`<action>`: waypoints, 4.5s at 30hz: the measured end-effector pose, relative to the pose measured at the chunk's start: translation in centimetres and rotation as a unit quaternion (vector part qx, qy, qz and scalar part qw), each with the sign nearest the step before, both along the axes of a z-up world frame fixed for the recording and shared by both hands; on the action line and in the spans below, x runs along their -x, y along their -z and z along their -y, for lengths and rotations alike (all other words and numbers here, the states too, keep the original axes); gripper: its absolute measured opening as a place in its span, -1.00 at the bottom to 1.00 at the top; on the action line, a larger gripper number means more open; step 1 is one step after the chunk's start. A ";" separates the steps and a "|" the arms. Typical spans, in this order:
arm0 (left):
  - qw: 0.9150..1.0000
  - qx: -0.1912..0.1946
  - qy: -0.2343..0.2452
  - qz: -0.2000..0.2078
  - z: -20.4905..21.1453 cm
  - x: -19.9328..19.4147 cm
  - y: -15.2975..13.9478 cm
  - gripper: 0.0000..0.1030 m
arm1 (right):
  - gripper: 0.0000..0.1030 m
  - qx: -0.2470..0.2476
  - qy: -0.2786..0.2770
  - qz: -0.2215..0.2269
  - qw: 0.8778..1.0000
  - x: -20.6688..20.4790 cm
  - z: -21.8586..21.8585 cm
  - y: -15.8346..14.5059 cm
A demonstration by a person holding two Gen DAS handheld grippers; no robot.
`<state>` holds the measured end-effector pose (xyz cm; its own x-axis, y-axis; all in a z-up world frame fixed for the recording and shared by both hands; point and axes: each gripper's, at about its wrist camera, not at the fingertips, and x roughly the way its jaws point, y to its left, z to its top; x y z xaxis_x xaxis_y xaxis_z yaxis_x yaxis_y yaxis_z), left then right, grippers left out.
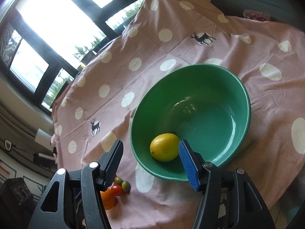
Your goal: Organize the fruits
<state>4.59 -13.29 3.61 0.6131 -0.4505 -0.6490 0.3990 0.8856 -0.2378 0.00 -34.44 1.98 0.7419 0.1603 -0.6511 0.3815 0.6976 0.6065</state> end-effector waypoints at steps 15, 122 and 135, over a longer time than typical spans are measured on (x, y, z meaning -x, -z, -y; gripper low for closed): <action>0.989 -0.006 -0.147 -0.024 -8.0 -1.7 0.8 0.75 | 0.36 0.044 -0.099 -0.001 0.994 -2.6 -7.1 -1.4; 0.959 0.049 -0.268 -0.083 -16.2 -2.4 2.3 0.79 | 0.41 0.143 -0.232 -0.115 0.955 -8.4 -19.9 4.3; 0.959 0.043 -0.267 -0.085 -16.0 -2.3 2.2 0.79 | -0.37 0.070 -0.249 -0.091 0.962 -8.3 -18.8 4.0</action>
<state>6.94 2.74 1.42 0.6598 -0.1582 -0.7346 -0.1577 0.9267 -0.3412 8.34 -15.60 -2.07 0.4664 0.3684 -0.8042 0.0699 0.8910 0.4487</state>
